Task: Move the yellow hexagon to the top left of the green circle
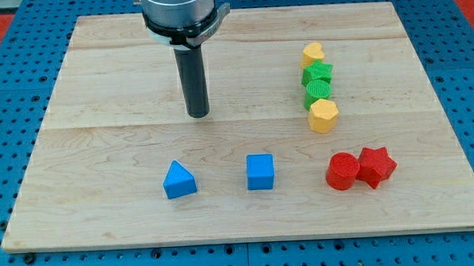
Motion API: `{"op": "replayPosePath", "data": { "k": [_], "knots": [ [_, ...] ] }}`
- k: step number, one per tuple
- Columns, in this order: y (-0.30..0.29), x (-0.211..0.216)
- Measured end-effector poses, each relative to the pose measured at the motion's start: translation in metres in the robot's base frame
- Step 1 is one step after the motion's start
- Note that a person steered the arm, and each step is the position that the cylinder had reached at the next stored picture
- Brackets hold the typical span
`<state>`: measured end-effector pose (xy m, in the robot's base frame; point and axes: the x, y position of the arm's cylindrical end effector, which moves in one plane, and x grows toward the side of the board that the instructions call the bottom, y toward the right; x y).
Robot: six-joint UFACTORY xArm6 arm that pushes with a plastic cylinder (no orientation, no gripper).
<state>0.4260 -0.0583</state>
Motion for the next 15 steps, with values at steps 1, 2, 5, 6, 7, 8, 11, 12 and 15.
{"op": "replayPosePath", "data": {
  "k": [1,2,5,6,7,8,11,12,15],
  "knots": [
    [0.001,0.000],
    [0.001,-0.006],
    [0.049,0.002],
    [0.049,0.012],
    [0.053,0.018],
    [0.093,0.023],
    [0.172,0.031],
    [0.173,0.036],
    [0.232,0.028]
  ]
}}
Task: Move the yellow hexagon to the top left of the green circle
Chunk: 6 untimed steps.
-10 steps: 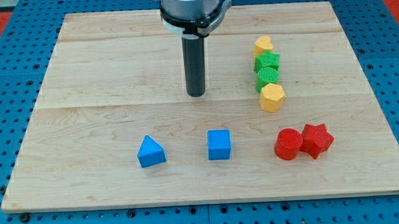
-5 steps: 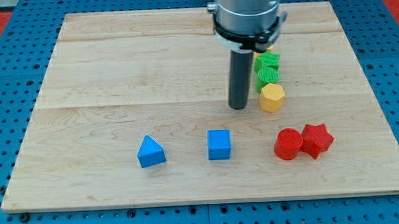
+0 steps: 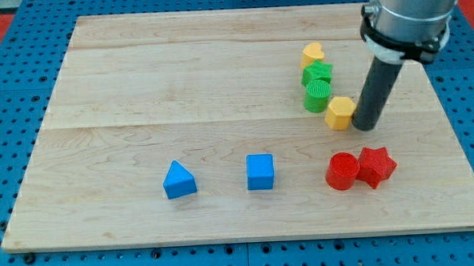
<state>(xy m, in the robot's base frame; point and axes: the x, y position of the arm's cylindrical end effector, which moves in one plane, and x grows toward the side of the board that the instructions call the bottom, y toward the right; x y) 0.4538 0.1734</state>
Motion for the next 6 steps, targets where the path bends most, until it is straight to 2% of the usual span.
{"op": "replayPosePath", "data": {
  "k": [1,2,3,4,5,6],
  "knots": [
    [-0.034,-0.003],
    [-0.143,-0.001],
    [-0.173,-0.026],
    [-0.162,-0.094],
    [-0.180,-0.156],
    [-0.093,-0.208]
  ]
}}
